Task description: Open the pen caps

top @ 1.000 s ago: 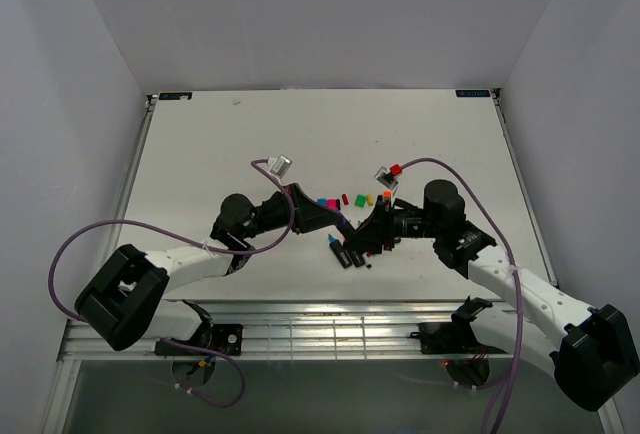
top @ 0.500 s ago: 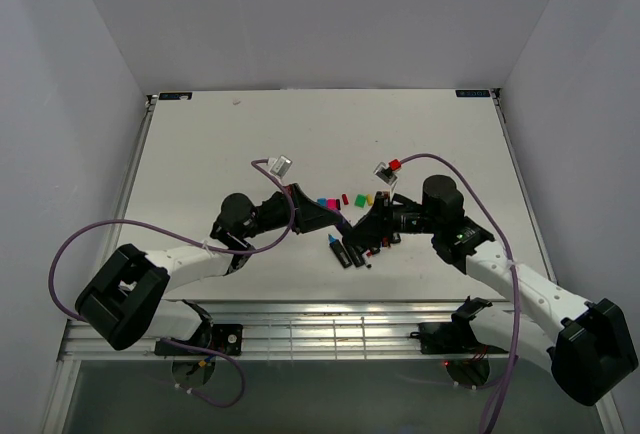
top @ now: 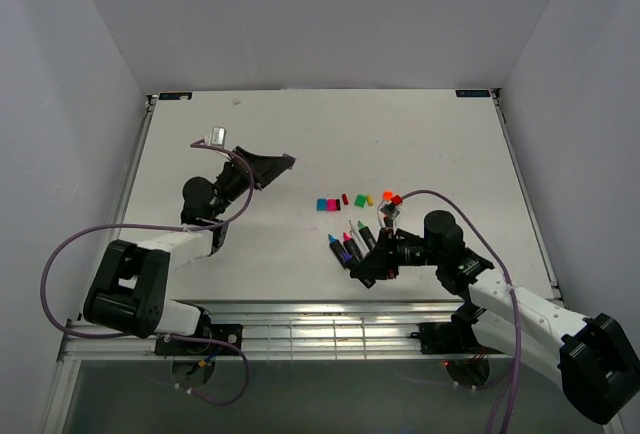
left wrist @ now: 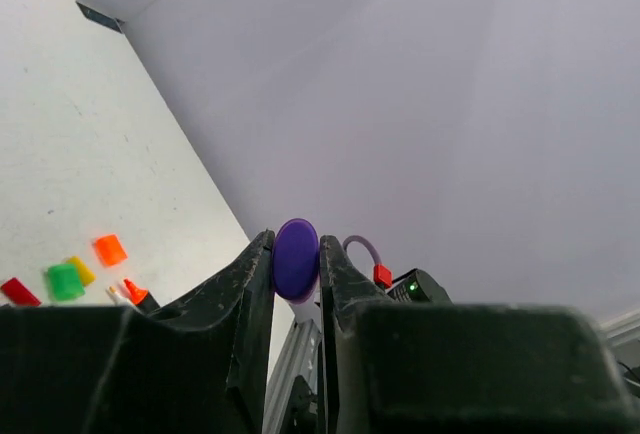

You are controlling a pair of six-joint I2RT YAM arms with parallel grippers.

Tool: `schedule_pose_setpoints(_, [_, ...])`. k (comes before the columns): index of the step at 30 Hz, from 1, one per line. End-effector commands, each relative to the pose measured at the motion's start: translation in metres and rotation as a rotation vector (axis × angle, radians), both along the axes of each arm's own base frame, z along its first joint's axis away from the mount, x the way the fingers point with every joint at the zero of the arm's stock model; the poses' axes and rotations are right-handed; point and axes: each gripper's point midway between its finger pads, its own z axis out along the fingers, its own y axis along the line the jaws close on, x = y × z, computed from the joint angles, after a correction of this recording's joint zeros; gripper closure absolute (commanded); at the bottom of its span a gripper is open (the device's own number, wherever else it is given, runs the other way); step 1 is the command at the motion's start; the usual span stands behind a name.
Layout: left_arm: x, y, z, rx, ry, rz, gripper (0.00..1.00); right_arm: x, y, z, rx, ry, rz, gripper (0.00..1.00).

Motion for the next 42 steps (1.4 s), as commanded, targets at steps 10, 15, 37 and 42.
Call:
schedule_pose_setpoints(10, [-0.009,-0.01,-0.094,0.303,0.269,-0.095,1.0,0.05,0.022,0.0,-0.14,-0.072,-0.158,0.92])
schedule_pose_setpoints(15, [-0.001,-0.01,-0.14,0.386,0.391,-0.103,1.0,0.064,0.047,-0.005,-0.214,-0.087,-0.229,0.92])
schedule_pose_setpoints(37, [0.038,-0.023,-0.232,0.562,0.524,-0.199,0.96,0.09,0.068,-0.102,-0.488,-0.038,-0.322,0.92])
schedule_pose_setpoints(42, [0.05,-0.027,-0.236,0.58,0.527,-0.201,0.83,0.097,0.068,-0.11,-0.52,-0.048,-0.343,0.92])
